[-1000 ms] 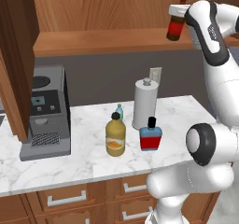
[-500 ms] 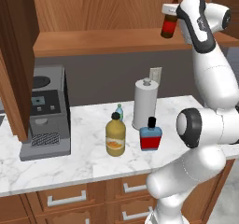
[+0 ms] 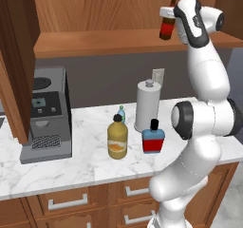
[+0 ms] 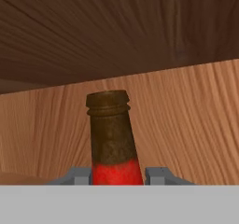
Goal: Sort all alcoholic drinks to one cabinet, and non-alcoholic drinks to the other.
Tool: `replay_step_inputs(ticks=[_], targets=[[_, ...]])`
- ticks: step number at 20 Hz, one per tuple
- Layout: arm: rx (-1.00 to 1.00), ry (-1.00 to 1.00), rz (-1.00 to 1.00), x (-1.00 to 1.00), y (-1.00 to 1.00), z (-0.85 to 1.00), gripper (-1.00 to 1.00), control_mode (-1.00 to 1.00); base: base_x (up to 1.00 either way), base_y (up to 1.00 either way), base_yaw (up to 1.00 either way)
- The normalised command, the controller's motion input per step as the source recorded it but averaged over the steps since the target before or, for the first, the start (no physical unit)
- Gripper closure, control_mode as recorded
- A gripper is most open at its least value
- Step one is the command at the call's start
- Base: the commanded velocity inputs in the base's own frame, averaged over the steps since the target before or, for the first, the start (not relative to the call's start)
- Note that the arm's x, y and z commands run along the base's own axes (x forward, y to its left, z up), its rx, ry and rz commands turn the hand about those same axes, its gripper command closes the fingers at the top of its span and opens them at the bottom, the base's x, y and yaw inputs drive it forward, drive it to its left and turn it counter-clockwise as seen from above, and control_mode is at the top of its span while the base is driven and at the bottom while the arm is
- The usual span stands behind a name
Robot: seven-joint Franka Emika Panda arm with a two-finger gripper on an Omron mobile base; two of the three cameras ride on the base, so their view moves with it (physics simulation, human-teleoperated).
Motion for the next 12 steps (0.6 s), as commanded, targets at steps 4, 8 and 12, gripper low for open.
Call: replay_step_inputs(ticks=[4, 8, 12], targets=[[0.00, 0.00, 0.00, 0.31, 0.00, -0.20, 1.00, -1.00, 0.00, 0.00, 0.00], [0.00, 0.00, 0.00, 0.29, 0.00, -0.22, 1.00, -1.00, 0.00, 0.00, 0.00], [0.00, 0.00, 0.00, 0.23, 0.00, -0.29, 1.00, -1.00, 0.00, 0.00, 0.00]])
